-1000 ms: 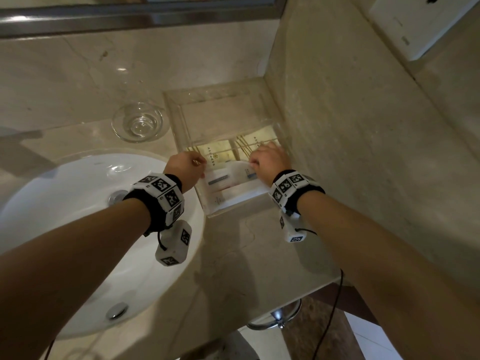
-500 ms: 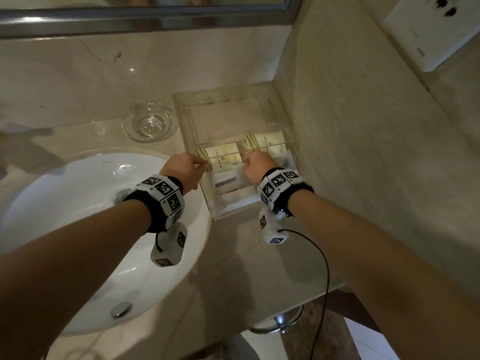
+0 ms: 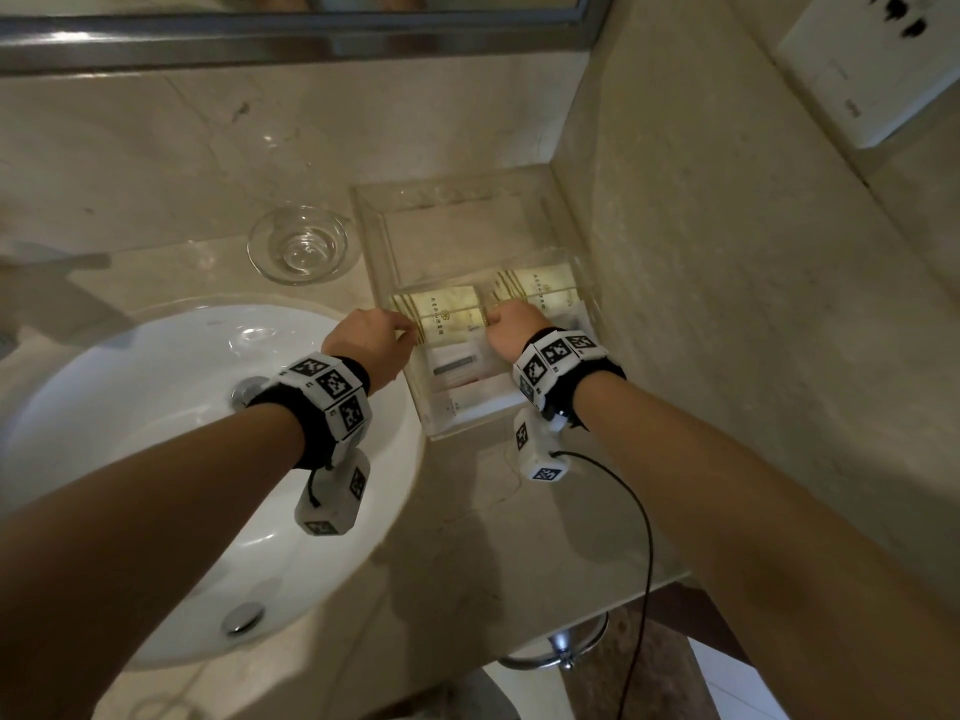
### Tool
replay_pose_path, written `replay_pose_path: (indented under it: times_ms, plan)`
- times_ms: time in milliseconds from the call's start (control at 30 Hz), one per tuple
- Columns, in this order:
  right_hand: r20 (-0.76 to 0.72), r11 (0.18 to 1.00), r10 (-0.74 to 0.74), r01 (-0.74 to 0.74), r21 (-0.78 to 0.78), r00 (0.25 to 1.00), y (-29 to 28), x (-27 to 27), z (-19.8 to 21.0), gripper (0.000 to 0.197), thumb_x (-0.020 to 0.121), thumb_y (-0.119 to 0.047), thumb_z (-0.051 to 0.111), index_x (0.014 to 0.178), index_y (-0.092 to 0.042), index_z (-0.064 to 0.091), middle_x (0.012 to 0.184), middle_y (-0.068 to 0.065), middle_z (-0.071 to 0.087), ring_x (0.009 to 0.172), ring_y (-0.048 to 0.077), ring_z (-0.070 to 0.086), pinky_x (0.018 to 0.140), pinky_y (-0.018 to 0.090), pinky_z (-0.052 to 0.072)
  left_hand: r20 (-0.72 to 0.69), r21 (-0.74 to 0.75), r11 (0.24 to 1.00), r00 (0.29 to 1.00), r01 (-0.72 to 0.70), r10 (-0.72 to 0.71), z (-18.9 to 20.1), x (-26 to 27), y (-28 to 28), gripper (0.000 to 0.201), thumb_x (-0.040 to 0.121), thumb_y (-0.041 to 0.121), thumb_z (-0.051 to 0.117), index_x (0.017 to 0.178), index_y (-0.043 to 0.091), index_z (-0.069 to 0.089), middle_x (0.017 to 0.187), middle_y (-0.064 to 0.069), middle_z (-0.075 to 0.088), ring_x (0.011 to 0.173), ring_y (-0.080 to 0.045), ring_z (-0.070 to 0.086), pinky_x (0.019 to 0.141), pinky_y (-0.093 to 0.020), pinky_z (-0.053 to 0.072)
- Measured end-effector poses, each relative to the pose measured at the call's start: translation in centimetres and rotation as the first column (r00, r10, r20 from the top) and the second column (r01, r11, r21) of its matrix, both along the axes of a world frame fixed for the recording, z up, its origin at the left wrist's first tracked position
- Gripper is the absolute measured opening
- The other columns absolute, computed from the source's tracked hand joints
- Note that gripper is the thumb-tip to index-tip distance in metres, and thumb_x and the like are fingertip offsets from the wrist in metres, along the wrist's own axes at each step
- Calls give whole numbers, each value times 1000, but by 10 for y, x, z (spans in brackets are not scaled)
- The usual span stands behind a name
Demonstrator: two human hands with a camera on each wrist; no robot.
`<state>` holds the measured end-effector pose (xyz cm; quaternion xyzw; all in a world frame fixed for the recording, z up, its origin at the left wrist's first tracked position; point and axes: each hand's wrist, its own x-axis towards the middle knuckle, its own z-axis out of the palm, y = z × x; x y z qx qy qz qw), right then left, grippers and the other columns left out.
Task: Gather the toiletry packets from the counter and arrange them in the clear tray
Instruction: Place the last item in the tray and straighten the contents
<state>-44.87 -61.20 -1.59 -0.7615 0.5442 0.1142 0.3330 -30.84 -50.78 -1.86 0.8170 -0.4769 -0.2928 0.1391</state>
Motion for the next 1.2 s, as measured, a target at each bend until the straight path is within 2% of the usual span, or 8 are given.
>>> replay_pose_path:
  times_ms: [167, 533, 633, 733, 833, 900, 1033, 1200]
  plan:
    - [2, 999, 20, -20, 31, 1000, 2, 7, 1, 36, 90, -4, 42, 118, 2, 61, 128, 18, 59, 117, 32, 55, 101, 38, 46, 9, 10, 1000, 1000, 3, -3, -1, 2, -1, 33, 95, 31, 39, 115, 23, 64, 54, 5, 56, 73, -18, 59, 79, -29, 48]
    - [72, 997, 69, -66, -40, 995, -4, -14, 8, 37, 93, -5, 39, 124, -7, 60, 134, 14, 56, 116, 30, 56, 99, 35, 46, -82, -78, 997, 997, 9, -15, 9, -9, -11, 27, 92, 25, 46, 99, 13, 68, 78, -6, 71, 76, -20, 64, 72, -25, 46]
    - [175, 993, -3, 23, -115, 985, -10, -31, 10, 32, 94, -10, 41, 117, -10, 64, 118, 12, 65, 86, 23, 59, 77, 29, 49, -155, -147, 988, 985, 57, -79, 9, -24, -23, 23, 91, 18, 48, 98, 10, 69, 99, -8, 71, 87, -24, 62, 80, -27, 45]
    - [195, 963, -35, 85, -255, 980, -15, -50, 10, 30, 95, -13, 41, 110, -6, 65, 91, 10, 68, 80, 25, 60, 71, 30, 49, -191, -130, 987, 974, 96, -120, 9, -42, -40, 23, 92, 17, 48, 101, 13, 68, 97, 0, 61, 88, -20, 57, 79, -24, 41]
    - [192, 944, 31, 34, -330, 981, -17, -62, 8, 31, 93, -11, 43, 115, -8, 64, 115, 9, 65, 105, 24, 59, 90, 32, 48, -131, -50, 973, 964, 225, -230, 8, -58, -53, 23, 93, 14, 40, 98, 13, 62, 101, -4, 56, 92, -21, 55, 77, -22, 43]
    - [137, 934, 128, -72, -351, 982, -17, -66, 4, 32, 93, -9, 42, 118, -6, 62, 125, 10, 60, 118, 24, 53, 99, 31, 42, -73, 25, 957, 955, 291, -288, 5, -66, -59, 32, 93, 15, 40, 117, 12, 59, 122, -8, 59, 110, -28, 57, 92, -31, 46]
    - [44, 927, 187, -161, -339, 981, -14, -71, -4, 30, 94, -10, 40, 113, -3, 63, 120, 10, 60, 111, 25, 54, 95, 32, 41, -60, 97, 953, 957, 288, -283, 0, -80, -67, 34, 92, 13, 38, 121, 8, 54, 128, -16, 57, 113, -32, 54, 81, -29, 39]
    - [-6, 917, 193, -182, -354, 981, -14, -78, -6, 33, 93, -10, 39, 112, -6, 65, 114, 10, 64, 105, 27, 58, 92, 36, 46, -49, 154, 965, 977, 213, -208, 0, -89, -72, 37, 90, 10, 40, 127, 8, 43, 128, -17, 53, 113, -34, 54, 93, -40, 45]
